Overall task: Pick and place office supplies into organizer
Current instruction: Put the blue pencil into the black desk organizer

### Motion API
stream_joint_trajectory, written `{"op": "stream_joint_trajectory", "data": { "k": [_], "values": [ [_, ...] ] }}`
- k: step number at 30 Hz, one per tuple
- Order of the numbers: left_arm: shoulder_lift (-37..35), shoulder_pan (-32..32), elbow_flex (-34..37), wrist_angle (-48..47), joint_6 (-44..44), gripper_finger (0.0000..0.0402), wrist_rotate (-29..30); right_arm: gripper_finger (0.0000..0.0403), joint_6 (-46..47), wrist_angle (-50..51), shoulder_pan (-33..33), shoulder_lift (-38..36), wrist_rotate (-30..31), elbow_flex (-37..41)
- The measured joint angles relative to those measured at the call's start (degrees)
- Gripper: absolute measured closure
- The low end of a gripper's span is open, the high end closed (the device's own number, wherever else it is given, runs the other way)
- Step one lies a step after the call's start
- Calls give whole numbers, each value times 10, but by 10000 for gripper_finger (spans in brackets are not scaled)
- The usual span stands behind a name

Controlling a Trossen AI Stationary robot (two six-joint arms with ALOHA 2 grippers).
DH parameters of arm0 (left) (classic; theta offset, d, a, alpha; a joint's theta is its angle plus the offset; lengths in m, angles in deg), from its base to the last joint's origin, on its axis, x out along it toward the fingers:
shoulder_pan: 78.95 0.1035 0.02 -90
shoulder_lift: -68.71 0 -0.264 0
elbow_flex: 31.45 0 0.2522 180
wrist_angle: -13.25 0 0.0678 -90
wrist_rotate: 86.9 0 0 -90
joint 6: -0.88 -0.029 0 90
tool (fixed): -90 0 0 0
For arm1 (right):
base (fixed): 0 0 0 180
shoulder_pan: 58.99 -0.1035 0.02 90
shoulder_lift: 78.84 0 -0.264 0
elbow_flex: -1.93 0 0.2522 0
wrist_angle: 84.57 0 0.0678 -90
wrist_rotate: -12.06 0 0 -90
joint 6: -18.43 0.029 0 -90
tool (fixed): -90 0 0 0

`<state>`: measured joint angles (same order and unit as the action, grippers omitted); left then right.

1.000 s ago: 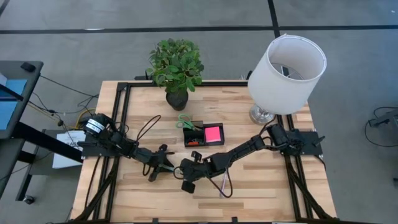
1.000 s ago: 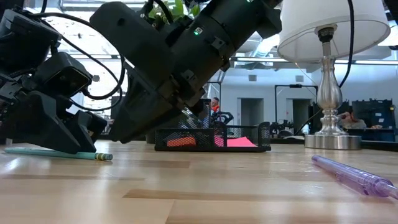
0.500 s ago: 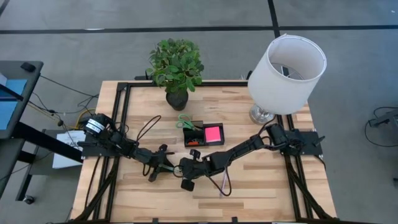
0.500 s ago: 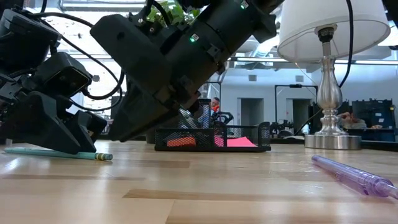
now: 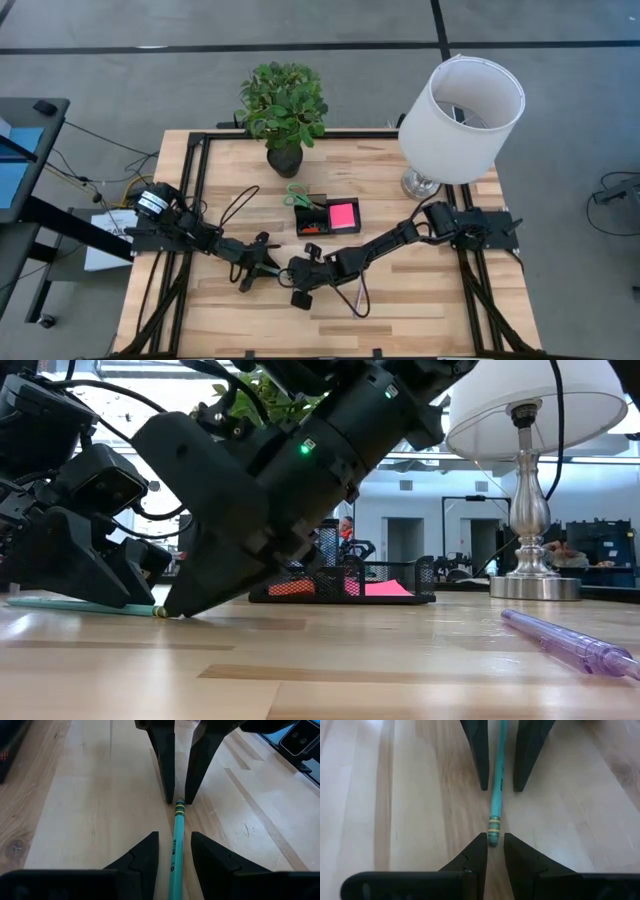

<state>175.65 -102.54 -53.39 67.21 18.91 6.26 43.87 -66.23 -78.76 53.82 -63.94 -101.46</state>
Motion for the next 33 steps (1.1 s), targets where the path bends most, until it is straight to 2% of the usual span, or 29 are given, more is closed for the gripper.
{"op": "stream_joint_trajectory", "data": {
  "k": [16, 23, 26, 33],
  "values": [
    [1, 0, 0, 4, -4, 297, 2, 346, 0, -12, -5, 20, 15, -3],
    [1, 0, -1, -1, -7, 316, 4, 392, 0, -13, -13, 35, 22, -3],
    [-1, 0, -1, -14, -8, 319, 4, 391, 0, -11, -16, 35, 22, -3],
    [1, -13, -1, 0, -9, 296, -3, 396, 0, -10, -17, 35, 19, -2]
  ]
}}
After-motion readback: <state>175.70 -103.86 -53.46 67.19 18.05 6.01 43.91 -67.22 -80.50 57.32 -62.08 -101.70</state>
